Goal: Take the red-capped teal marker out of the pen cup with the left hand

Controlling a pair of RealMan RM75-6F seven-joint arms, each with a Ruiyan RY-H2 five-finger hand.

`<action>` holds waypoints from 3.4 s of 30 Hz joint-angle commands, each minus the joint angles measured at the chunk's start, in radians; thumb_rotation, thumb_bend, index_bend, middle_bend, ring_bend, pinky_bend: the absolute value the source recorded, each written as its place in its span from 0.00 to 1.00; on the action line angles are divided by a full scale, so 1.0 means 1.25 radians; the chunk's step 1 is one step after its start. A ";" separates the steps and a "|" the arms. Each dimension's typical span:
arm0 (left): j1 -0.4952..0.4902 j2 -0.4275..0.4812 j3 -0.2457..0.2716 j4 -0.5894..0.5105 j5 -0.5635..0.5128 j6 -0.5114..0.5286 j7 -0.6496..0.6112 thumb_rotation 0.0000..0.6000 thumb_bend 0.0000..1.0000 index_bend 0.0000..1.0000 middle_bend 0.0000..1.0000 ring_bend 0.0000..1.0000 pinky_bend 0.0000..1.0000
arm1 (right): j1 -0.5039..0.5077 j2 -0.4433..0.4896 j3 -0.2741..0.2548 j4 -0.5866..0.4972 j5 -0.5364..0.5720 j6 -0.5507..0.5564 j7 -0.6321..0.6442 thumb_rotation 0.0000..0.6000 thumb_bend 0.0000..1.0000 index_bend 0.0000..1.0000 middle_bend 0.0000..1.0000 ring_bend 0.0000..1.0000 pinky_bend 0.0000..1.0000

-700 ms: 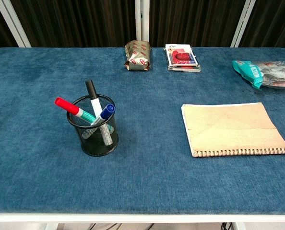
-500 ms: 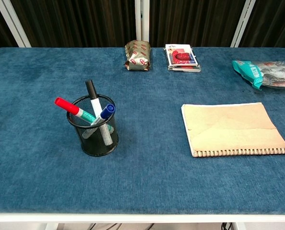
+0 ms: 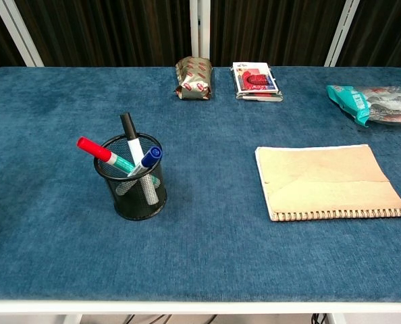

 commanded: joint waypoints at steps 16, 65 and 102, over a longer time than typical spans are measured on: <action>-0.118 -0.180 -0.044 -0.033 -0.057 -0.159 0.147 1.00 0.24 0.22 0.20 0.05 0.11 | 0.008 0.035 -0.006 -0.037 -0.010 -0.014 -0.006 1.00 0.18 0.00 0.00 0.00 0.00; -0.217 -0.369 -0.073 0.021 -0.154 -0.173 0.236 1.00 0.33 0.49 0.56 0.35 0.26 | 0.007 0.067 -0.019 -0.055 0.033 -0.066 0.023 1.00 0.18 0.00 0.00 0.00 0.00; -0.153 -0.206 -0.045 -0.138 0.034 0.003 0.090 1.00 0.35 0.71 0.75 0.51 0.32 | -0.001 0.070 -0.015 -0.050 0.036 -0.055 0.037 1.00 0.18 0.00 0.00 0.00 0.00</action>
